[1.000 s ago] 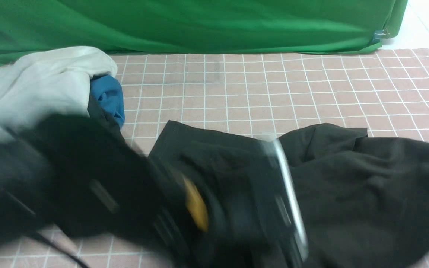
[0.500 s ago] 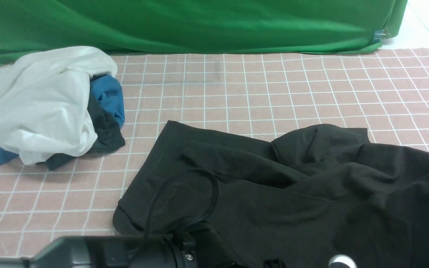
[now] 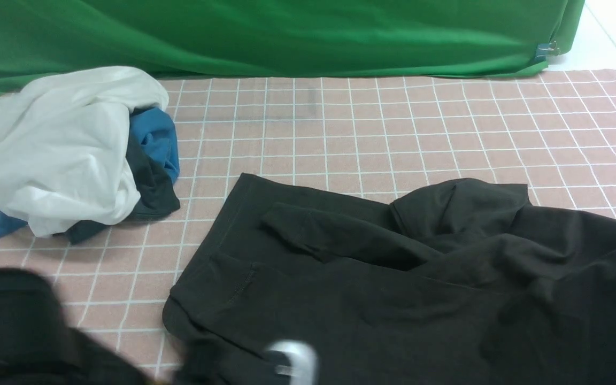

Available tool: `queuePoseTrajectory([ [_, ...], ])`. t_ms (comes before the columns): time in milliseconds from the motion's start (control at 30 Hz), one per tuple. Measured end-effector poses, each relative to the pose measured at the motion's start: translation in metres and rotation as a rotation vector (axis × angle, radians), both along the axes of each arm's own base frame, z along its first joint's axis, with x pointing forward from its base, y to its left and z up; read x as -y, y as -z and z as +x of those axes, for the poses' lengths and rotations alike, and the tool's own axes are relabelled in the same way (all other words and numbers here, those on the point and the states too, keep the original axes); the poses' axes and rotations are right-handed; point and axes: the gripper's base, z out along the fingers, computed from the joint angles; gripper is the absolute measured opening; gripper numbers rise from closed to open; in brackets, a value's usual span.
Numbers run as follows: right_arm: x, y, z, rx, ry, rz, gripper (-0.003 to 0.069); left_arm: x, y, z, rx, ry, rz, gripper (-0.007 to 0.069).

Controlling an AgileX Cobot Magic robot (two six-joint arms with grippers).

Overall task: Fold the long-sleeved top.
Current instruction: Spread the long sleeves with your arms and place them on the tabletop

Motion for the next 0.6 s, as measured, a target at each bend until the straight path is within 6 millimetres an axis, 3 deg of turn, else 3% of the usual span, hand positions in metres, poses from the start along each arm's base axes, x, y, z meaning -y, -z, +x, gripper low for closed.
queuePoseTrajectory([
  [67,-0.002,0.0,0.001,0.016,-0.01,0.025,0.0102,-0.026,0.019,0.009,-0.011,-0.039,0.031,0.0201],
  [200,-0.005,-0.001,0.003,0.039,-0.026,0.045,0.0103,-0.031,0.027,0.017,0.035,0.029,-0.036,0.0182],
  [367,-0.006,-0.002,0.004,0.052,-0.051,0.04,0.0103,-0.024,0.025,0.031,0.207,0.141,-0.099,0.03],
  [467,-0.006,-0.002,0.004,0.051,-0.056,0.037,0.0104,-0.021,0.034,0.034,0.188,0.203,-0.062,0.039],
  [600,-0.006,-0.002,0.004,0.05,-0.062,0.032,0.0104,-0.017,0.045,0.033,0.146,0.274,-0.023,0.0443],
])
